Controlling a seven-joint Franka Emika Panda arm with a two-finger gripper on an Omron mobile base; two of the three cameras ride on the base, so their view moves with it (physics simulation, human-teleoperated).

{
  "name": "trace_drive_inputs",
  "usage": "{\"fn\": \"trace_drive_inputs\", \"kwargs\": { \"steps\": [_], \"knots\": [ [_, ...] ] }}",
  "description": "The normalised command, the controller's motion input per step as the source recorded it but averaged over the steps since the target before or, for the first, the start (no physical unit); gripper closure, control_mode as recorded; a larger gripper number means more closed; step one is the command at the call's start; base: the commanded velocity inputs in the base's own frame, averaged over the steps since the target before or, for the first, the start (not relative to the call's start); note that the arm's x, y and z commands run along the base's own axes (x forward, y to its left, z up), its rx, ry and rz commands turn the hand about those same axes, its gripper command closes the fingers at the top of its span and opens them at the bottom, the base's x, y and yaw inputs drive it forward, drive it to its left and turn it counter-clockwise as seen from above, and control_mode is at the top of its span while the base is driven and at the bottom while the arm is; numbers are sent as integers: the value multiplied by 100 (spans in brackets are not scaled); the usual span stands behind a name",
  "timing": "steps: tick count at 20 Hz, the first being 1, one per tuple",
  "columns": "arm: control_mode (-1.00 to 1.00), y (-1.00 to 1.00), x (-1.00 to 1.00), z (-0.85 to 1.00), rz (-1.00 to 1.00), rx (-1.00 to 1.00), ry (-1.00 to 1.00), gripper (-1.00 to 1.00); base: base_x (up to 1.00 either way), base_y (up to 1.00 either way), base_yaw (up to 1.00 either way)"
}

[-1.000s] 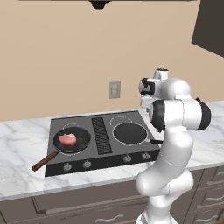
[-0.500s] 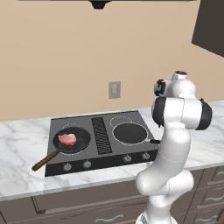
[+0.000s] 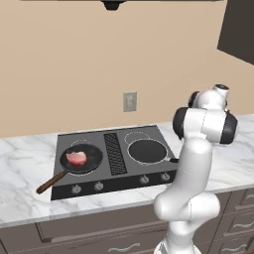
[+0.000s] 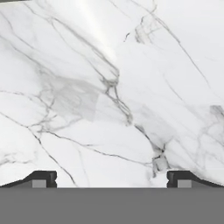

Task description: Place both pans onto different burners. Then place the lemon wedge and the steak on different pans.

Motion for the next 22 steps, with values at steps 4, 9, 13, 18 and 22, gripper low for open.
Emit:
{"fn": "trace_drive_inputs", "kwargs": {
  "steps": [4, 9, 13, 18, 22],
  "knots": [
    [-100, -62, 0, 0, 0, 0, 0, -100, 0, 0, 0],
    [-100, -54, 0, 0, -1, 0, 0, -100, 0, 0, 0],
    [-100, -38, 0, 0, -7, 0, 0, -100, 0, 0, 0],
    [-100, -27, 0, 0, -14, 0, 0, -100, 0, 0, 0],
    [-100, -22, 0, 0, -14, 0, 0, -100, 0, 0, 0]
  ]
}}
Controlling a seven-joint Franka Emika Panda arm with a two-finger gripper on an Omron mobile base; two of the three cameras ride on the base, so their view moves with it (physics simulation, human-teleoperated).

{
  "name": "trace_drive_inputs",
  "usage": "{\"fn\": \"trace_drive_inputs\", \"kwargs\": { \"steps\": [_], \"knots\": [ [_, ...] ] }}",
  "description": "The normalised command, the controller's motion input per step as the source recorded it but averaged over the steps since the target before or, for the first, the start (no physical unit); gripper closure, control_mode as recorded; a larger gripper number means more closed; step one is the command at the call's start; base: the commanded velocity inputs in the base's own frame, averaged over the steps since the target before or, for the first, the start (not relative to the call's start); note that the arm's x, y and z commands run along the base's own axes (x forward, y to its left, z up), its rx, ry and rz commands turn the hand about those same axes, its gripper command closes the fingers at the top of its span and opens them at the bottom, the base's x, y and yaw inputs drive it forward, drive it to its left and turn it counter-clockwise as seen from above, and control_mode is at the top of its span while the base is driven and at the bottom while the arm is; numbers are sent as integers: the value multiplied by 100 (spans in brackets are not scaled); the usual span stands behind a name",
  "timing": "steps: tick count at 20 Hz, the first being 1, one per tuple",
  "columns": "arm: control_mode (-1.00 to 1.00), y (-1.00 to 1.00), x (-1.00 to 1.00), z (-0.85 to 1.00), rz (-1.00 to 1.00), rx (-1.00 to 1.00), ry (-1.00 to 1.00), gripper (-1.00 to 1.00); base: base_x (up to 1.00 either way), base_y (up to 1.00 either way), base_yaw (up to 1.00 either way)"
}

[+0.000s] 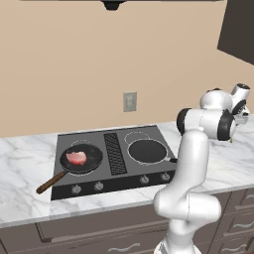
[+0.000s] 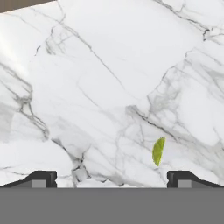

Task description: Place both pans onto different burners. Then place the lemon wedge and the steak on different pans.

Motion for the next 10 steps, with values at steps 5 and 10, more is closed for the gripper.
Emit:
{"fn": "trace_drive_inputs", "kwargs": {
  "steps": [5, 10],
  "knots": [
    [-100, -29, 0, 0, -8, 0, 0, -100, 0, 0, 0],
    [-100, -31, -8, 0, -1, 0, 1, -100, 0, 0, 0]
  ]
}}
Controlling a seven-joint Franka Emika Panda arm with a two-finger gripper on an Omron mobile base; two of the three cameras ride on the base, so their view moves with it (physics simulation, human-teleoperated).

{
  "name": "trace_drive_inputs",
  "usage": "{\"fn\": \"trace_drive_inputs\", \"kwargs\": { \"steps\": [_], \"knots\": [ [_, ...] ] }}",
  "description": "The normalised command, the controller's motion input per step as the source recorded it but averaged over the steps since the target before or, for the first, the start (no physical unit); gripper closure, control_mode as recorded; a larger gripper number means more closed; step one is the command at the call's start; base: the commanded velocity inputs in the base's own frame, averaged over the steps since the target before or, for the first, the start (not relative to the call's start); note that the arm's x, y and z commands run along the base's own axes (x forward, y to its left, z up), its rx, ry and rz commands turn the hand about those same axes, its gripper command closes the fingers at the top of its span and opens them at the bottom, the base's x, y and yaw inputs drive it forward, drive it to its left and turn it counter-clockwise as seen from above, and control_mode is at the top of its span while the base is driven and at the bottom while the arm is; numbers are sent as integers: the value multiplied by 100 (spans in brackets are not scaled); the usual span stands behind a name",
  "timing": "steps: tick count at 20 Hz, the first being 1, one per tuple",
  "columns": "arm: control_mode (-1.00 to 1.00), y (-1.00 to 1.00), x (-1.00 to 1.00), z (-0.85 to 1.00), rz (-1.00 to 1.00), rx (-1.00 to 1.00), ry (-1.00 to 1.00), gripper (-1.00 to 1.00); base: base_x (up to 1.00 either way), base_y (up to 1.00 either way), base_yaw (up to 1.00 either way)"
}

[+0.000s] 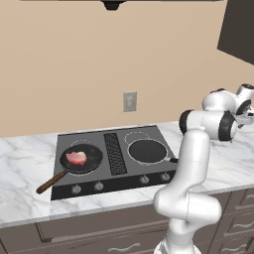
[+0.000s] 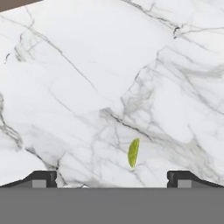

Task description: Place both pans onto different burners. Then place the lemon wedge and the steak on different pans.

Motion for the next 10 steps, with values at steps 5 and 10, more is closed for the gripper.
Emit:
{"fn": "trace_drive_inputs", "kwargs": {
  "steps": [5, 10],
  "knots": [
    [-100, -19, -8, -8, 0, 0, 2, -100, 0, 0, 0],
    [-100, -1, -14, -21, 0, 0, 0, -100, 0, 0, 0]
  ]
}}
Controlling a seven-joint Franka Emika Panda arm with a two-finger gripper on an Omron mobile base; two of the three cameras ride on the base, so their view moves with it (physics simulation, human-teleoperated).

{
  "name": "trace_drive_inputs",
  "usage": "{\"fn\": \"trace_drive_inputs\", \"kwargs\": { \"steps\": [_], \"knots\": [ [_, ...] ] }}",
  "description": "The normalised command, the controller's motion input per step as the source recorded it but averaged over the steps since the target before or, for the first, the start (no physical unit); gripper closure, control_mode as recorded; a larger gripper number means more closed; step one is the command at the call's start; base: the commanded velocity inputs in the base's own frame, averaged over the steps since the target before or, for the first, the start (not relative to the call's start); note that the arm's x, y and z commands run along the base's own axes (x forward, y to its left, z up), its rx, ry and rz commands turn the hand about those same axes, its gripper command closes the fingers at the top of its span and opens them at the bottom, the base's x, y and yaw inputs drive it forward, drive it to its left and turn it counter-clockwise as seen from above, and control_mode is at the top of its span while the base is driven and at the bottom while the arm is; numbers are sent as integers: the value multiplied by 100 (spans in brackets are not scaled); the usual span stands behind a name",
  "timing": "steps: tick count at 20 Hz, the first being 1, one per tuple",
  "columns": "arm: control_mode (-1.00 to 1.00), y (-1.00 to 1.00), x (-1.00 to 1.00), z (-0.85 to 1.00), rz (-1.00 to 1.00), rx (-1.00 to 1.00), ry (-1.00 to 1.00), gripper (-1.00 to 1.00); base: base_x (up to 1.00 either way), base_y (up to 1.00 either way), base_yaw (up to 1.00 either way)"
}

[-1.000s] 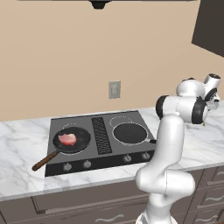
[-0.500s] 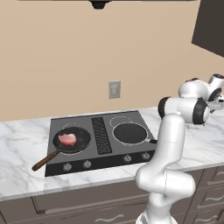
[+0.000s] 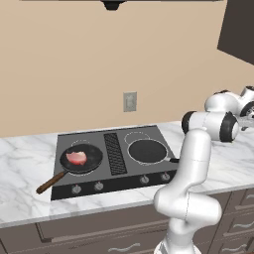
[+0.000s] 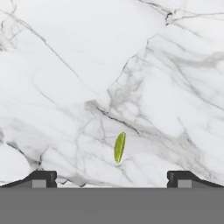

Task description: Place both pans onto different burners. Then place the lemon wedge and the steak on different pans.

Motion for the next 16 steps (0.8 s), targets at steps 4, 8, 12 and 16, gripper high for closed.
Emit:
{"fn": "trace_drive_inputs", "kwargs": {
  "steps": [4, 8, 12, 16],
  "knots": [
    [-100, -1, -13, -21, 0, 0, 0, -100, 0, 0, 0],
    [-100, 0, -8, -19, 0, 0, 0, -100, 0, 0, 0],
    [-100, 0, 0, -15, 0, 0, 0, -100, 0, 0, 0],
    [-100, 0, 0, -8, 0, 0, 0, -100, 0, 0, 0]
  ]
}}
